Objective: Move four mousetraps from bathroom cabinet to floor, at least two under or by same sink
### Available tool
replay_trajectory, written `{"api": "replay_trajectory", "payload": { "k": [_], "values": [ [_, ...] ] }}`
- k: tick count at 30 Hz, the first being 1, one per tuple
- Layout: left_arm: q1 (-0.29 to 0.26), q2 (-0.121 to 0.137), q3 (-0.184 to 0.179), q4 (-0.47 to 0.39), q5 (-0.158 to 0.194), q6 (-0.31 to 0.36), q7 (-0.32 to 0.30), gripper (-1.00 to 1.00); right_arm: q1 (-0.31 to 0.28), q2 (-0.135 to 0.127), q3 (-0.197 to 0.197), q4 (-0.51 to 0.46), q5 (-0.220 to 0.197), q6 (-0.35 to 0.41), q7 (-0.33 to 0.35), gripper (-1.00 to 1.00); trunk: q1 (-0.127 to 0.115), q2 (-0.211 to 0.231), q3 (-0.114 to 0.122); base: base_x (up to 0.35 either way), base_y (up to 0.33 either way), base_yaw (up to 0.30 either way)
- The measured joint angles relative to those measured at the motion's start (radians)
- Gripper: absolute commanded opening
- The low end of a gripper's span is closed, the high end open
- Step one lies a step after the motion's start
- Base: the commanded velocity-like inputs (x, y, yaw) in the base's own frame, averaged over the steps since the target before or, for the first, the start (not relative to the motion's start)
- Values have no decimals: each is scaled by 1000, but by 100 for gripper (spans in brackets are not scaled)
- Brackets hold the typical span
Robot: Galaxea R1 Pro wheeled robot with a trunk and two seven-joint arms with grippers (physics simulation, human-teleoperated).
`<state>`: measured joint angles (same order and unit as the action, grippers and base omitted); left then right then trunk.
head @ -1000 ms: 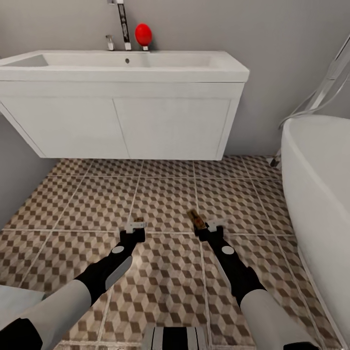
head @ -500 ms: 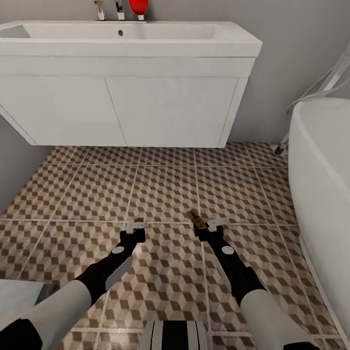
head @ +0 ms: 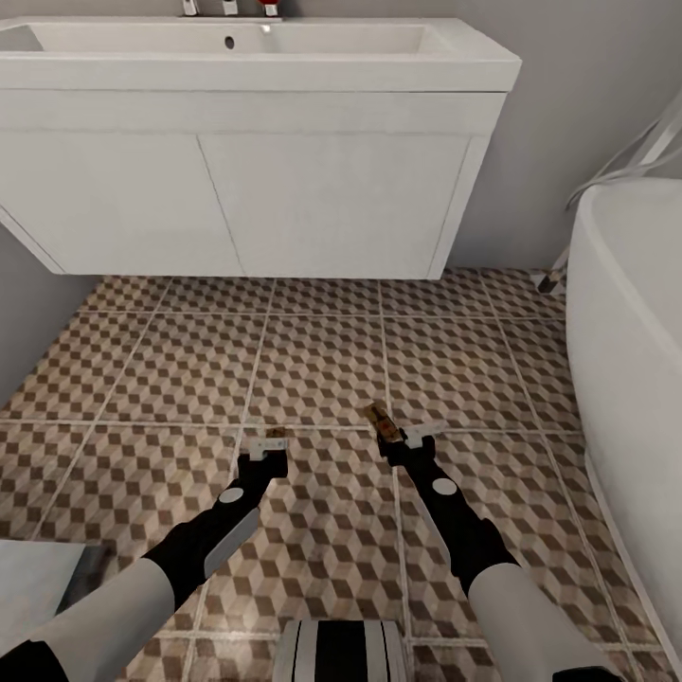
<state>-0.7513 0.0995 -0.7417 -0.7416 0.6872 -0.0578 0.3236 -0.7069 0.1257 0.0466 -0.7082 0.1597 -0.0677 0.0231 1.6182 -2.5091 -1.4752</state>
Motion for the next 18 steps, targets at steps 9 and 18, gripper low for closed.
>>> {"api": "replay_trajectory", "payload": {
  "k": [9,18],
  "values": [
    [6,-3,65,-140,0,255,2,-100,-3,3,30,-221,1,204,-1,-100,0,0,0,0,0,0],
    [-130,-26,330,-334,-57,699,2,-100,-115,4,33,-258,-1,321,-1,-100,0,0,0,0,0,0]
  ]
}}
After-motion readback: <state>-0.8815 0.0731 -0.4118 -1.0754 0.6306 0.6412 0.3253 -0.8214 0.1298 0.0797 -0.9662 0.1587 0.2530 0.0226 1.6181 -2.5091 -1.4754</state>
